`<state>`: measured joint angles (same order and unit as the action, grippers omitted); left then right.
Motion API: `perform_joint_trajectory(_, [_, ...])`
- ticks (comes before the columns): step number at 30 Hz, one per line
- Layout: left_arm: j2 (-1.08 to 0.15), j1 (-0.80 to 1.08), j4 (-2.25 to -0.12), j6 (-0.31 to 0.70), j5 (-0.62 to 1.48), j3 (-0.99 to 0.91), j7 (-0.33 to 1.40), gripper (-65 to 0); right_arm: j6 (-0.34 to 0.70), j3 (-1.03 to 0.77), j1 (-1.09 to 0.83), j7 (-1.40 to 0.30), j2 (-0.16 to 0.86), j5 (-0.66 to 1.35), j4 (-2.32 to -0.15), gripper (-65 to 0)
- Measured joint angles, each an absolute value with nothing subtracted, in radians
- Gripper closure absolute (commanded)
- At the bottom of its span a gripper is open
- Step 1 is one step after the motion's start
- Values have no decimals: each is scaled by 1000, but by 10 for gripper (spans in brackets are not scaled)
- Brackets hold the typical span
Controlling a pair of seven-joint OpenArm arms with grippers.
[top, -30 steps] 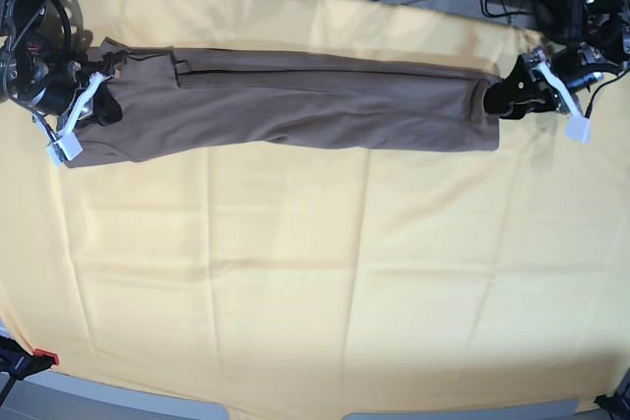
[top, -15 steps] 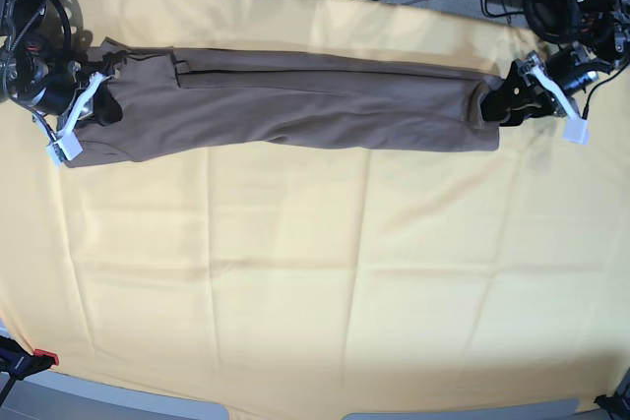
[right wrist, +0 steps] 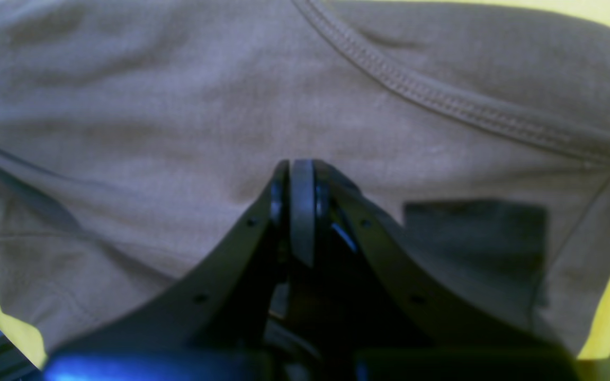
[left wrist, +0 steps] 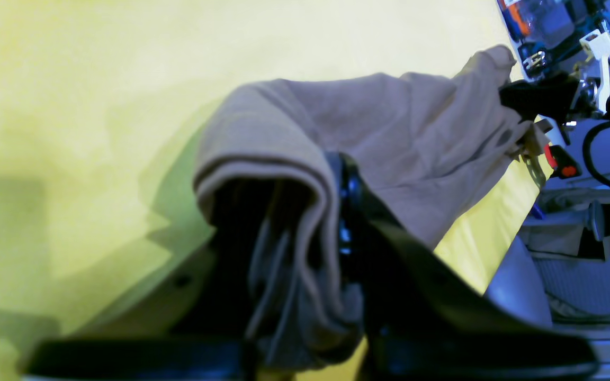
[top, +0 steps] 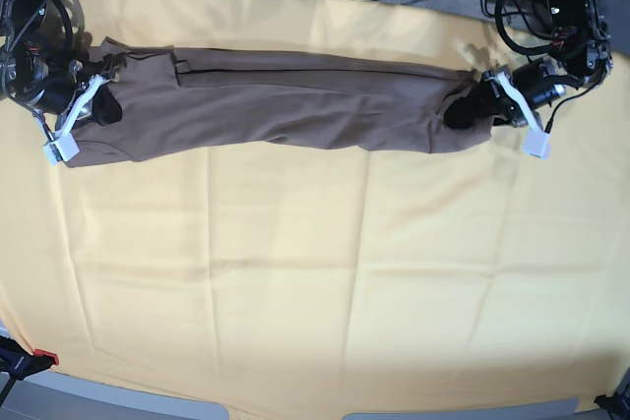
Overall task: Fold the T-shirt properly
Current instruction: 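Move the left gripper to the strip end and grasp it, then fold the strip end with the left gripper toward the right gripper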
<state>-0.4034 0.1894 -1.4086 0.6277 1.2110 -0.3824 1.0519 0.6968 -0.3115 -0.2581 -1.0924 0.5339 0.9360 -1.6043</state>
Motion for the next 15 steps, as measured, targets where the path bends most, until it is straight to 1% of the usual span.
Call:
perform_joint_trajectory(2, [-401, 188, -1423, 620, 1211, -399, 1057, 0, 697, -311, -258, -1096, 534, 936, -1604, 0])
perform_joint_trajectory(7, [-389, 200, -1491, 605, 1243, -446, 1147, 0, 697, -311, -258, -1097, 534, 939, -1604, 0])
perform_joint_trajectory(12, [-386, 199, -1556, 606, 1241, -475, 1148, 0, 697, -311, -258, -1098, 534, 939, -1604, 0])
perform_joint_trajectory(15, [-385, 200, -1559, 606, 1240, -502, 1155, 0, 697, -311, -258, -1099, 534, 939, -1604, 0])
